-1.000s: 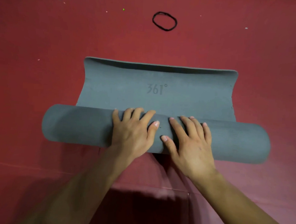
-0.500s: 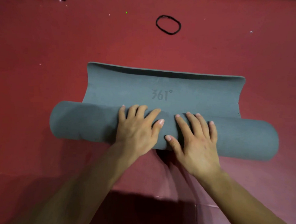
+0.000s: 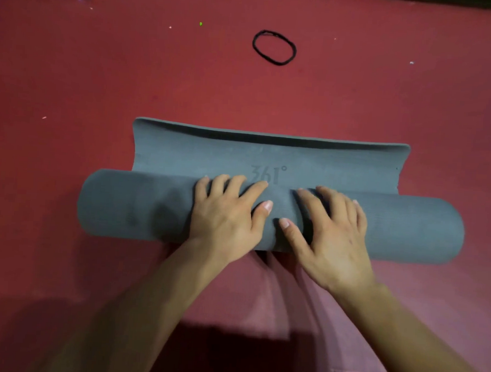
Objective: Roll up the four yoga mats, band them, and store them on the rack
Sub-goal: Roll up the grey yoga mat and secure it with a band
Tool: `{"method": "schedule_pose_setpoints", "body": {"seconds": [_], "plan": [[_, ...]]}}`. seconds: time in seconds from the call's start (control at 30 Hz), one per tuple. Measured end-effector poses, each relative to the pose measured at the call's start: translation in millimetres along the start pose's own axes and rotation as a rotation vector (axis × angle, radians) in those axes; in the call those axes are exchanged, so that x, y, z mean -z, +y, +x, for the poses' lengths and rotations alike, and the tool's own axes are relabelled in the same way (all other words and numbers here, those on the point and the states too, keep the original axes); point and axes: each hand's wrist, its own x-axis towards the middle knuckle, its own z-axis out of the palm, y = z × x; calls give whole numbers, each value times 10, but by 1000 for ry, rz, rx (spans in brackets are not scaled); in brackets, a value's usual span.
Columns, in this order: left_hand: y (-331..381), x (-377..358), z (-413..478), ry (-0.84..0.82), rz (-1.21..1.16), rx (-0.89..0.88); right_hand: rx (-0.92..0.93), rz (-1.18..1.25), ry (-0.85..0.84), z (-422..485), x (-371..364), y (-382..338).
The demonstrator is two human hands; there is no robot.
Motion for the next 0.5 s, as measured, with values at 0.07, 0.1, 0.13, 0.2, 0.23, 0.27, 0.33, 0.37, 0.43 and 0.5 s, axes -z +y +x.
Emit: {"method": "schedule_pose_setpoints", "body": {"seconds": [0.07,0.1,0.13,0.2,0.23,0.27,0.33,0.37,0.43,0.5], "plan": [[1,29,76,-19,-18,4,5,-45,-29,-21,-43,-8],[-6,49,72,-13,-43,10,-3,-57,-45,12,-35,-17],[-26,67,49,-2,-69,20,-13,-68,-61,69,-15,-28],[-80,98,-23,-2,-84,34,-33,-104,-119,206,33,-56],[-100,116,-47,-26,-73,30,-39,-126,-164,267,57,-60],[-117,130,-42,-57,-61,25,-45,-141,-214,327,83,-58],[-141,139,74,-96,-40,26,-58,-148,-274,438,118,-43],[-149,133,160,-106,-34,30,-52,-143,-275,489,126,-25],[-172,101,325,-93,-24,15,-30,-121,-241,564,118,7],[-229,55,459,-68,-8,-22,-8,-114,-190,601,77,-20]]}}
